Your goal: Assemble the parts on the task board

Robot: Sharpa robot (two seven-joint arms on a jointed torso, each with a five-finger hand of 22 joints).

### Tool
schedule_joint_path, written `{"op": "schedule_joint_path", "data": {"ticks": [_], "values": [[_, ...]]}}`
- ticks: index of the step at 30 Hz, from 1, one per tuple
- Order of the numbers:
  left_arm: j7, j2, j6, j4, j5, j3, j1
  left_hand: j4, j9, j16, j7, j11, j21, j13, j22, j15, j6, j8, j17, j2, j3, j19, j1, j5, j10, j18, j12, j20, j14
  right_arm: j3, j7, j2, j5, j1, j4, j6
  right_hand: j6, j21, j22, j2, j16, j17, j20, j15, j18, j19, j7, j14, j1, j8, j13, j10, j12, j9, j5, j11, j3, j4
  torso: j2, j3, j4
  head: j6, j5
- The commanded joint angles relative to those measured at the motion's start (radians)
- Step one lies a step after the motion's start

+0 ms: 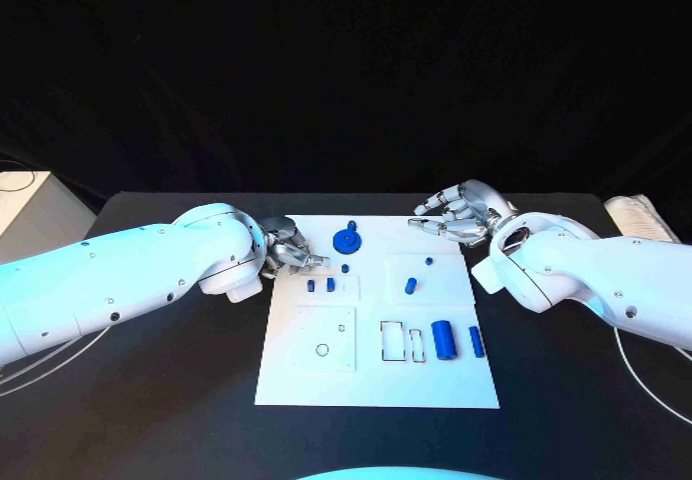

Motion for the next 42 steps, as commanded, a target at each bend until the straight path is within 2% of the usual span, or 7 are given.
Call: {"op": "schedule_joint_path", "data": {"ticks": [1,7,8,13,22,31,42], "values": [[0.105,-0.004,-0.133,0.009,0.069,0.002,0.0,0.002,-0.008,-0.039,0.015,0.013,-0.037,-0.051,-0.049,0.013,-0.035,-0.011,0.034,0.007,-0.003,-0.041,0.032,0.006,-0.057,0.014,-0.029,0.011,-0.017,0.0,0.011,0.001,-0.007,-0.002,0.0,0.006,-0.009,-0.004,0.259,0.001,-0.004,0.206,0.001,0.004,-0.013,0.1,-0.001,0.089,-0.012,0.003,0.049,-0.007,-0.004,-0.001,0.0,-0.002,-0.004,0.0,0.0,0.0006,0.0007,0.002,-0.003],[0.227,-0.008,-0.216,0.019,0.078,0.004,0.0,0.0,-0.045,-0.129,0.051,0.048,-0.174,-0.072,-0.223,0.043,-0.106,-0.029,-0.103,-0.004,-0.006,-0.181,0.108,0.009,-0.141,0.05,-0.037,0.038,-0.116,0.0,0.013,0.0,-0.006,-0.003,-0.002,0.004,-0.009,-0.004,0.259,0.001,-0.004,0.206,0.001,0.004,-0.013,0.1,-0.001,0.089,-0.012,0.003,0.049,-0.007,-0.004,-0.001,0.0,-0.002,-0.004,0.0,0.0,0.0003,-0.0003,0.005,-0.005],[0.254,-0.008,-0.227,0.021,0.075,0.004,0.0,-0.001,-0.061,-0.193,0.067,0.063,-0.259,-0.087,-0.328,0.057,-0.136,-0.043,-0.191,-0.006,0.003,-0.272,0.145,0.009,-0.184,0.069,-0.058,0.047,-0.19,0.0,0.014,0.0,-0.005,-0.003,-0.002,0.002,-0.009,-0.004,0.259,0.001,-0.004,0.206,0.001,0.004,-0.013,0.1,-0.001,0.089,-0.012,0.003,0.049,-0.007,-0.004,-0.001,0.0,-0.002,-0.004,0.0,0.0,0.0009,-0.0004,0.005,-0.006],[0.428,-0.005,-0.295,0.032,0.0,-0.004,-0.014,-0.027,-0.155,-0.422,0.103,0.1,-0.396,-0.184,-0.415,0.095,-0.18,-0.06,-0.484,-0.036,0.072,-0.335,0.396,0.003,-0.323,0.074,-0.15,0.087,-0.468,0.0,0.019,-0.001,-0.004,-0.003,-0.004,-0.005,-0.008,-0.014,0.252,0.002,-0.007,0.2,0.001,0.004,-0.01,0.095,-0.002,0.087,-0.013,0.005,0.029,-0.026,-0.025,0.0,0.001,-0.002,-0.004,-0.001,0.001,0.0012,0.0004,0.008,-0.009],[0.547,0.024,-0.376,0.017,-0.216,-0.019,-0.052,-0.064,-0.3,-0.407,0.102,0.116,-0.383,-0.336,-0.399,0.104,-0.17,-0.1,-0.543,-0.071,0.102,-0.334,0.497,-0.002,-0.37,0.075,-0.286,0.094,-0.487,0.0,0.025,0.0,-0.003,-0.003,-0.006,-0.014,-0.009,-0.022,0.247,0.004,-0.011,0.192,0.0,0.002,-0.008,0.091,-0.003,0.085,-0.006,0.011,-0.042,-0.089,-0.102,0.0,0.001,-0.004,-0.001,-0.005,0.0,0.0005,0.0009,0.015,-0.011],[0.46,0.066,-0.282,-0.015,-0.399,-0.032,-0.063,-0.041,-0.382,-0.332,0.096,0.116,-0.354,-0.397,-0.378,0.107,-0.157,-0.119,-0.559,-0.094,0.059,-0.318,0.489,-0.005,-0.357,0.076,-0.311,0.098,-0.457,0.0,0.027,0.003,-0.003,-0.004,-0.006,-0.014,-0.011,-0.028,0.243,0.003,-0.015,0.185,-0.001,0.001,-0.006,0.088,-0.004,0.083,-0.004,0.014,-0.079,-0.117,-0.14,0.0,0.001,-0.005,0.001,-0.005,0.001,0.0001,-0.0006,0.018,-0.014],[0.351,0.096,-0.19,-0.041,-0.465,-0.034,-0.065,-0.03,-0.419,-0.268,0.087,0.112,-0.332,-0.422,-0.363,0.103,-0.135,-0.123,-0.523,-0.097,0.051,-0.307,0.495,0.003,-0.341,0.076,-0.317,0.095,-0.411,0.0,0.026,0.003,-0.008,-0.005,-0.005,-0.015,-0.012,-0.03,0.241,0.003,-0.018,0.181,-0.001,0.0,-0.006,0.087,-0.004,0.082,-0.003,0.015,-0.084,-0.119,-0.145,0.0,0.001,-0.006,0.001,-0.005,0.001,0.0014,-0.001,0.017,-0.015]]}}
